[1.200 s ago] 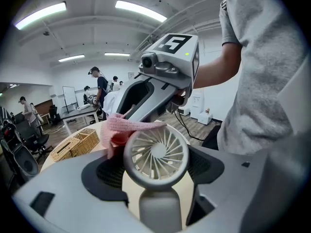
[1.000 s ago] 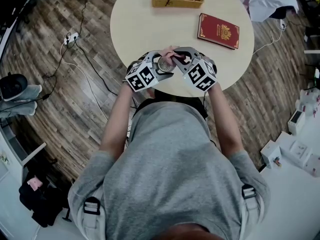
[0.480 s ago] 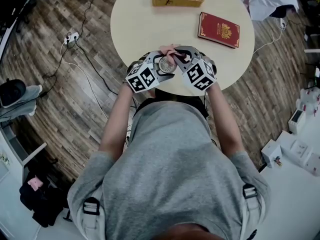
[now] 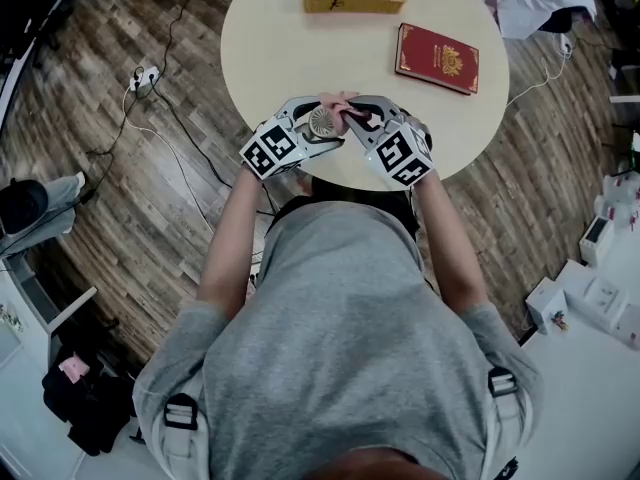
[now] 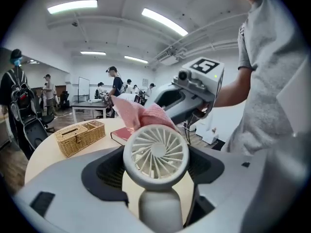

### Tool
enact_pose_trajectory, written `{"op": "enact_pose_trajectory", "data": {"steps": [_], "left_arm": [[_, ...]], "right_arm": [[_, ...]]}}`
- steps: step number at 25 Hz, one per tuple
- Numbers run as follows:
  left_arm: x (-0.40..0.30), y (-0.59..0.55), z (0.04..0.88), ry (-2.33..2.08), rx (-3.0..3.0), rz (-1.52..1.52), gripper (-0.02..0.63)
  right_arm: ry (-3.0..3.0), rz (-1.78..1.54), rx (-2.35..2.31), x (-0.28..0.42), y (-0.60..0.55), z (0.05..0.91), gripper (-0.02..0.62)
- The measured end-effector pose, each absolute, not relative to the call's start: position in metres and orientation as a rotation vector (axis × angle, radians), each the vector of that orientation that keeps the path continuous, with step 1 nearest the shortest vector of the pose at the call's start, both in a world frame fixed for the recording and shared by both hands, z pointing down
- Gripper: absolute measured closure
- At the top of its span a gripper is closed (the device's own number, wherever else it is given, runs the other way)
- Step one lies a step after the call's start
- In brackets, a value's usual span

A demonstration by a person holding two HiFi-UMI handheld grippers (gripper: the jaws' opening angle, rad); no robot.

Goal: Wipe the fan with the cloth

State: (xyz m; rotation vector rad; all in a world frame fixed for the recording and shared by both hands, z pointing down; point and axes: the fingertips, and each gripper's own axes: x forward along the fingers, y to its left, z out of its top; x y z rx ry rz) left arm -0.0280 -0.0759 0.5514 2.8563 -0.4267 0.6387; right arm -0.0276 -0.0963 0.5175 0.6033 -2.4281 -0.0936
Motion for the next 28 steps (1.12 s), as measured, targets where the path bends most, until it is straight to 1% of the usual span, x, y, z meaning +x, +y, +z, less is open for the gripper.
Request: {"op": "enact_pose_trajectory", "data": {"steps": [8, 16, 22, 28], "left_arm": [[-0.025, -0.084, 0.504, -0.486, 2.787, 0.259, 0.232], [-0.013, -0.087, 0.469, -0.461, 2.707, 0.007, 0.232], [0.007, -0.092, 0.452, -0.448, 2.579, -0.169, 0.232], [0.011, -0.100, 0.438, -0.421, 2.383, -0.433, 0.232]], "right_arm": [[-2.514, -0.069, 0.587, -0.012, -0.092, 0.511, 0.555], [-2.684, -0.004, 0.526, -0.011, -0.084, 0.485, 0.555], [-2.736, 0.033, 0.486, 0.007, -0.078, 0.478, 0.555], [-2.825, 0.074, 0.419, 0.020, -0.070, 0.457, 0.555]]}}
